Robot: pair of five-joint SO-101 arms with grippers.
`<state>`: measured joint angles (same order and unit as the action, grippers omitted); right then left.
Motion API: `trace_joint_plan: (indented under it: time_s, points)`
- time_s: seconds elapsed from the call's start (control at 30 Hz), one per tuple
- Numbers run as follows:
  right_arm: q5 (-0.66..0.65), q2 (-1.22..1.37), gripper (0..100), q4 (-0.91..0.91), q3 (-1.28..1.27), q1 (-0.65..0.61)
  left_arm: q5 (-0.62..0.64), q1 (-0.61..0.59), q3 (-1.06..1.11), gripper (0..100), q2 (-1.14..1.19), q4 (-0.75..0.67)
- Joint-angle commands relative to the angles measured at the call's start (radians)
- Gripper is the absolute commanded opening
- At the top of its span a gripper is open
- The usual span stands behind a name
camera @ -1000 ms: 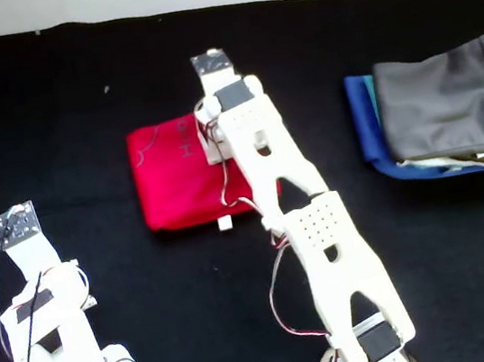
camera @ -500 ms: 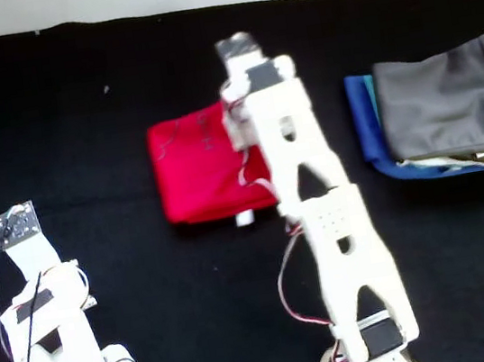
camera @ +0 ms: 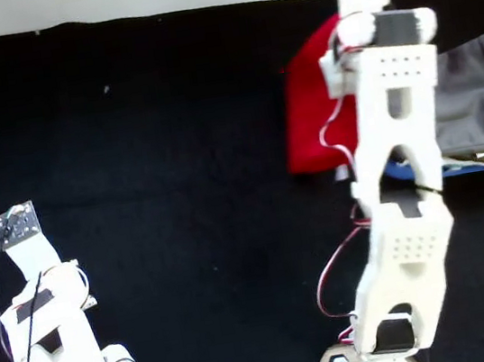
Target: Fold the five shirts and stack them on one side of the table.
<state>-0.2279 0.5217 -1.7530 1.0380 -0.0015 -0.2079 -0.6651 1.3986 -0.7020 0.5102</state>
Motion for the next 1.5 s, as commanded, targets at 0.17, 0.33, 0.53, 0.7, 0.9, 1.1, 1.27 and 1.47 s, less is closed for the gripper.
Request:
trace_joint_plan:
  time_s: [0.17, 0.33, 0.53, 0.7, 0.9, 1.1, 1.27, 1.47]
  points:
    - [-0.118, -0.088, 0.6, 0.004, -0.005, 0.182, -0.006, -0.004, 0.001, 1, -0.012, -0.025]
    - [-0.206, -0.025, 0.6, 0.079, -0.007, 0.303, -0.006, -0.004, 0.001, 1, -0.012, -0.025]
    - [-0.322, 0.196, 0.6, 0.223, 0.002, 0.410, -0.006, -0.004, 0.001, 1, -0.012, -0.025]
    - [-0.385, 0.269, 0.6, 0.358, 0.002, 0.463, -0.006, -0.004, 0.001, 1, -0.012, -0.025]
    - [-0.385, 0.214, 0.6, 0.315, 0.160, 0.456, -0.006, -0.004, 0.001, 1, -0.012, -0.025]
    - [-0.451, 0.234, 0.6, 0.321, 0.196, 0.463, -0.006, -0.004, 0.001, 1, -0.012, -0.025]
    - [-0.451, 0.312, 0.6, 0.389, 0.203, 0.490, -0.006, -0.004, 0.001, 1, -0.012, -0.025]
    - [-0.496, 0.357, 0.6, 0.469, 0.203, 0.516, -0.006, -0.004, 0.001, 1, -0.012, -0.025]
